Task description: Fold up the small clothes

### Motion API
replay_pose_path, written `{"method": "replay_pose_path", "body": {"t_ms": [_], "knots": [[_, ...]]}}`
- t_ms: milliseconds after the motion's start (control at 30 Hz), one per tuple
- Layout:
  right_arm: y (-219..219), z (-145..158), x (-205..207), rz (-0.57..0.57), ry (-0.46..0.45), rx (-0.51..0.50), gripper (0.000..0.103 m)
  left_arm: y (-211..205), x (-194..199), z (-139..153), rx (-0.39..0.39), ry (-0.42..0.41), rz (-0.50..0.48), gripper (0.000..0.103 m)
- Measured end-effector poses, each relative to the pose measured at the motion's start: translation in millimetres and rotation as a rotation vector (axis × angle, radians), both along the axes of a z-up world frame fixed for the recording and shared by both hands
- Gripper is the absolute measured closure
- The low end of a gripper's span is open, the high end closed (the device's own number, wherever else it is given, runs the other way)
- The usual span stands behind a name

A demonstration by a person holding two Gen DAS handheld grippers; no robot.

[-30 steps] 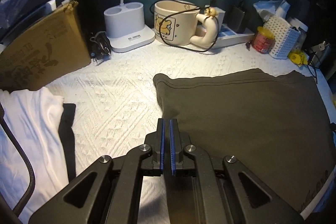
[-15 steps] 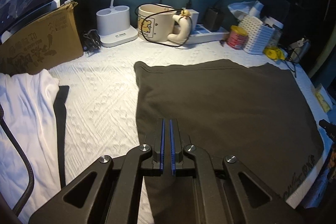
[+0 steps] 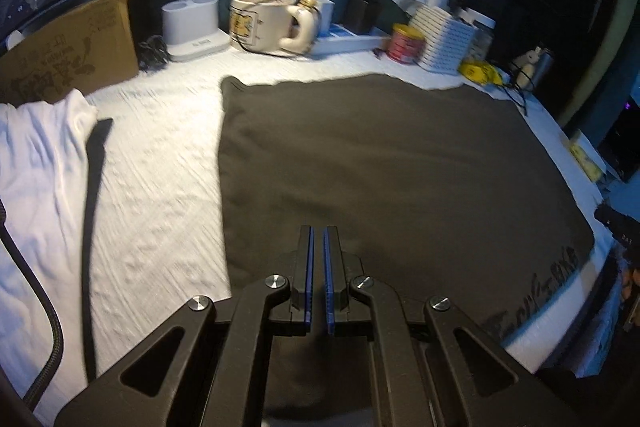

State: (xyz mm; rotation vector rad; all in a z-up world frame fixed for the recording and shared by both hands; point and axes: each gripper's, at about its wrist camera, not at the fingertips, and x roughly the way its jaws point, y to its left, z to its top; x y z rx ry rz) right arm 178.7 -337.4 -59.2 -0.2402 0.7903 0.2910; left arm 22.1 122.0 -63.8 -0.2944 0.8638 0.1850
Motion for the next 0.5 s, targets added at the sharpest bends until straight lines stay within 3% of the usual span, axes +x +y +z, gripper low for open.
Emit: {"method": "replay_pose_path", "body": {"t_ms": [300,333,400,433,467,500], "knots": [[-17.6,-15.9,-27.5,0.007,0.094,0.109,0.048,-42.1,-0.9,-6.8,0.031,0.029,-0.072,0.098],[-17.7,-18.7,-29.8,0.007,0.103,0.112,0.048,-45.4,-0.4,-7.0,0.042,0.034,-0.072,0.094],[-17.7,-24.8,-33.8,0.008,0.123,0.115,0.047,-51.0,-0.8,-6.8,0.091,0.046,-0.053,0.067],[-17.7,-27.0,-34.8,0.008,0.133,0.116,0.047,-53.3,-2.1,-5.9,0.117,0.04,-0.043,0.045],[-17.9,-29.2,-35.8,0.004,0.146,0.121,0.047,-55.5,-5.2,-3.5,0.144,0.022,-0.035,0.03],[-18.2,-31.0,-36.7,0.0,0.159,0.129,0.047,-56.5,-8.4,-1.2,0.158,0.003,-0.033,0.028]]}}
